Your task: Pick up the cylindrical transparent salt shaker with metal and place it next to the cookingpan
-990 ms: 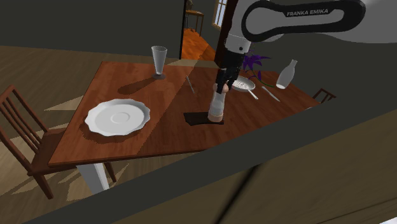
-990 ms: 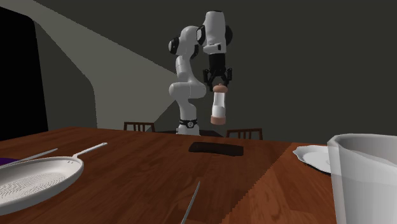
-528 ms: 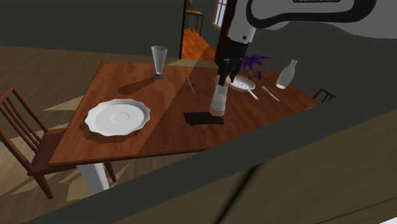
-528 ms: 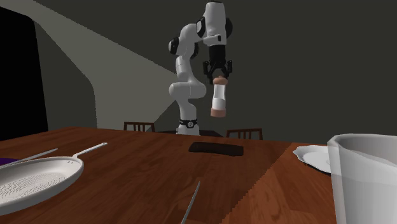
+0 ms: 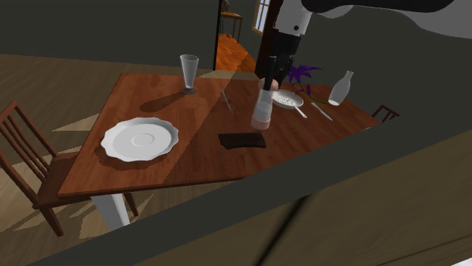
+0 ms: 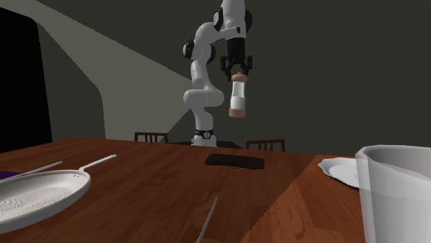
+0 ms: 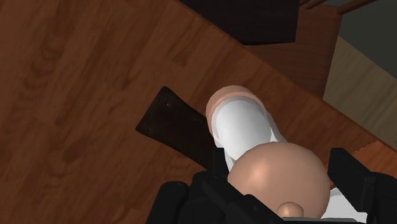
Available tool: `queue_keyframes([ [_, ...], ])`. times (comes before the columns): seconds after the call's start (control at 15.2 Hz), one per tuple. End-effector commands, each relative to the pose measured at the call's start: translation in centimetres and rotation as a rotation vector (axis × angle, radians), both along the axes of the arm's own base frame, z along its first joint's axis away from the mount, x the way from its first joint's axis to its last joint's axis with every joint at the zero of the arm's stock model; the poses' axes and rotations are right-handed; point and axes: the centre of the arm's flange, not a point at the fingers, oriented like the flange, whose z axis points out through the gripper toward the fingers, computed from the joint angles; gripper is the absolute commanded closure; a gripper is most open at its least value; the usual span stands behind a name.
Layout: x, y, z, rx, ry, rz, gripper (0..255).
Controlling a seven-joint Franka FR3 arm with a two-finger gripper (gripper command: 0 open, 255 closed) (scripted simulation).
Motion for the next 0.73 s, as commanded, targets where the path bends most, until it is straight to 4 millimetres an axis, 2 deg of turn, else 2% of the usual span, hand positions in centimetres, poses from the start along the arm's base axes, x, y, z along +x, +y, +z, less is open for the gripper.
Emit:
queue_keyframes([
  [0.0, 0.1, 0.0, 1.1, 0.000, 0.000, 0.000, 255],
  [0.66, 0.1, 0.0, 6.3, 0.000, 0.000, 0.000, 255],
])
